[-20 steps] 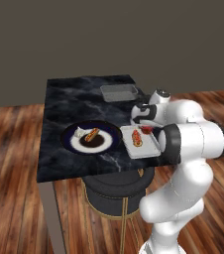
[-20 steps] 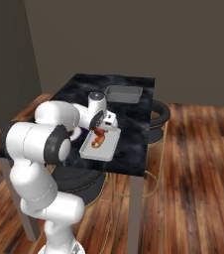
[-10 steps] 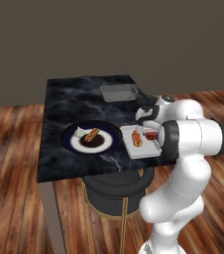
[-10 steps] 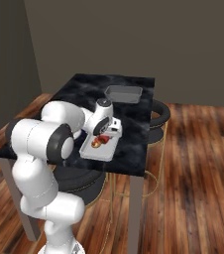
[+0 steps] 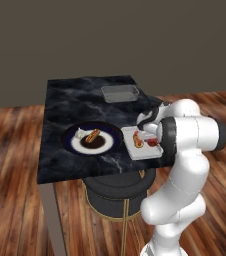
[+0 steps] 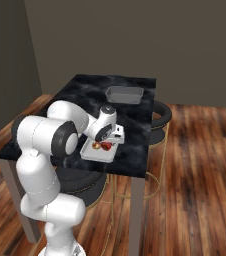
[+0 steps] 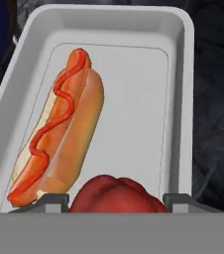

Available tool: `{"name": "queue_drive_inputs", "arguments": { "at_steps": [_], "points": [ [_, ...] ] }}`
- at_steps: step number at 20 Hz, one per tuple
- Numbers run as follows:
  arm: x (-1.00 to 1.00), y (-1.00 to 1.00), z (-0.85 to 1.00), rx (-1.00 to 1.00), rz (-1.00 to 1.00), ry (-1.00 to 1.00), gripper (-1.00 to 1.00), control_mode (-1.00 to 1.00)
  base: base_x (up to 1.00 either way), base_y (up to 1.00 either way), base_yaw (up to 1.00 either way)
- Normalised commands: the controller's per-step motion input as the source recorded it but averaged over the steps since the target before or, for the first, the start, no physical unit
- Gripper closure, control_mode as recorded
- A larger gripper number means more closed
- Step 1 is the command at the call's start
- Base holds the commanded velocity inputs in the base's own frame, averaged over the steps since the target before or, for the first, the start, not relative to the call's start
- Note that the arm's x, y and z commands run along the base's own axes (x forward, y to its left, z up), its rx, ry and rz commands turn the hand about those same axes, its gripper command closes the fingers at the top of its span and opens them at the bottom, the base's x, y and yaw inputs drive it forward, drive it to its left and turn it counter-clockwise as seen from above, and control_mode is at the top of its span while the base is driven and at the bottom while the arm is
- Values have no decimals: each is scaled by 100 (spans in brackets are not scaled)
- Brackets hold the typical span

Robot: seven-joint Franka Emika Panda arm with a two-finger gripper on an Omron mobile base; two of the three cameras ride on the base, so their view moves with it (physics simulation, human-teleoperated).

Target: Place one cooked food and one vegetable from the large plate to each tupperware container.

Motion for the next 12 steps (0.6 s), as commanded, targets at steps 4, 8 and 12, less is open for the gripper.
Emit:
{"name": "queue_drive_inputs", "arguments": {
  "at_steps": [4, 8, 12],
  "points": [
    [0, 7, -45, 0, 1, 0, -100, -100, 0, 0, 0],
    [1, 0, -10, 0, 0, 0, -100, -100, 0, 0, 0],
    [0, 0, 3, 0, 0, -3, -100, -100, 0, 0, 0]
  ]
}}
